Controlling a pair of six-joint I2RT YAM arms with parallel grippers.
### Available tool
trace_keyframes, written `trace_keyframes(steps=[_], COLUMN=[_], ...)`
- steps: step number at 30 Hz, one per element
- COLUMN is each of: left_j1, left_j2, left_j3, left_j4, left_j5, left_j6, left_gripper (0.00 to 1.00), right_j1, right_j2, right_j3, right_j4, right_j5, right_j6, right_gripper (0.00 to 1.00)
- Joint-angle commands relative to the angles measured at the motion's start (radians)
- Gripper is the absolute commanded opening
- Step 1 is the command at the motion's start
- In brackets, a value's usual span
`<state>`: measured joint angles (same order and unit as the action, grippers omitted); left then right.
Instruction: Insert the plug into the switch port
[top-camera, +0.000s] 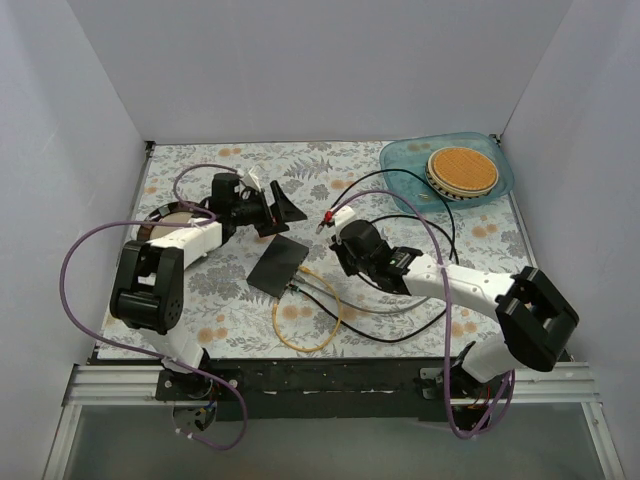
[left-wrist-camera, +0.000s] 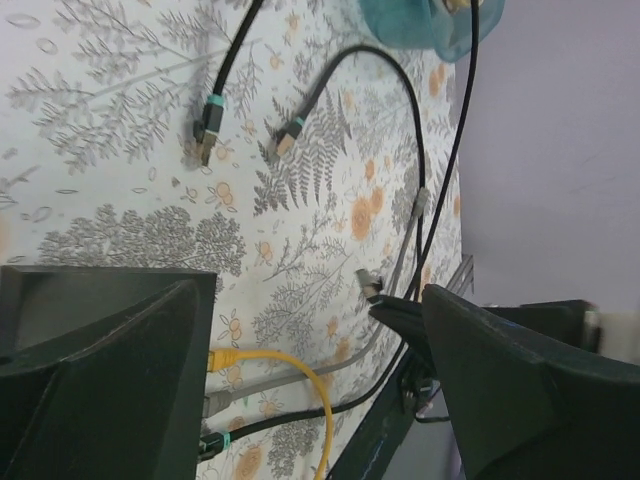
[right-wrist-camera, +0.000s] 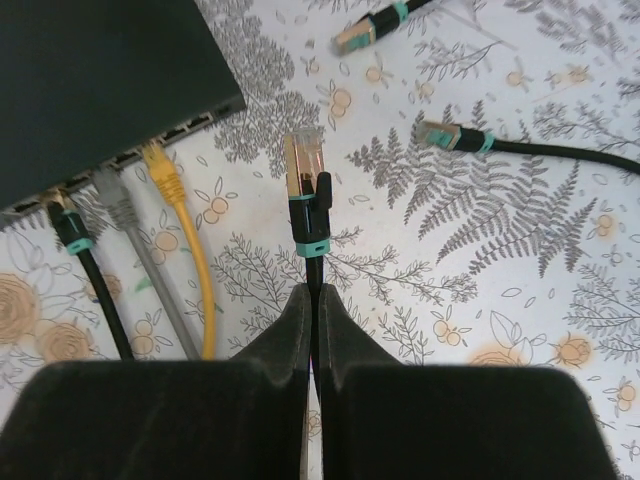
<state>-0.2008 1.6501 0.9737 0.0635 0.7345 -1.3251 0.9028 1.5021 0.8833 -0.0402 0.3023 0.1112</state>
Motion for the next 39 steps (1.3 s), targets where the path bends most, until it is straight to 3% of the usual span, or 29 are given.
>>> trace_keyframes(steps=[1,9,14,22,26,29,30,32,35,36,39], left_j1=[-0.092,-0.207,-0.230,-0.256,-0.264,-0.264,-0.264,-0.265,-0.264,-0.264,-0.265], left_j2=[0.036,0.076,0.099,0.142,0.152,0.154,0.152,0.146,0.137,0.134,0.126], left_j3=[0.068,0.138,0.158,0.191,0.200,0.201,0.203,0.198,0.194,0.194,0.189], left_j4=[0.022,0.016,0.016,-0.002,-0.002,-0.002,-0.002,-0.002,-0.001,-0.001,-0.001], left_j5=[0.055,0.046,0.066,0.091,0.100,0.097,0.095,0.086,0.080,0.078,0.069], left_j6=[-0.002,-0.006,-0.011,0.003,0.001,0.003,0.001,0.004,0.009,0.010,0.014], left_gripper=[0.93,0.81,0.65,0.56,0.38,0.13,0.00,0.00,0.00,0.00,0.00], right_j1=[-0.002,-0.002,-0.002,-0.002,-0.002,-0.002,-0.002,-0.002,-0.002,-0.002,-0.013], right_j2=[-0.091,-0.121,-0.135,-0.152,-0.137,-0.134,-0.132,-0.129,-0.138,-0.143,-0.183], right_j3=[0.025,0.054,0.042,0.040,0.051,0.049,0.049,0.048,0.040,0.034,0.006], right_j4=[0.025,-0.012,0.002,0.005,-0.004,-0.001,-0.001,-0.001,0.002,0.009,0.031], right_j5=[0.055,0.084,0.090,0.098,0.090,0.081,0.077,0.058,0.046,0.044,0.041], right_j6=[0.028,0.033,0.036,0.041,0.039,0.041,0.041,0.039,0.038,0.036,0.039], right_gripper=[0.01,0.01,0.01,0.01,0.01,0.01,0.01,0.01,0.23,0.35,0.52])
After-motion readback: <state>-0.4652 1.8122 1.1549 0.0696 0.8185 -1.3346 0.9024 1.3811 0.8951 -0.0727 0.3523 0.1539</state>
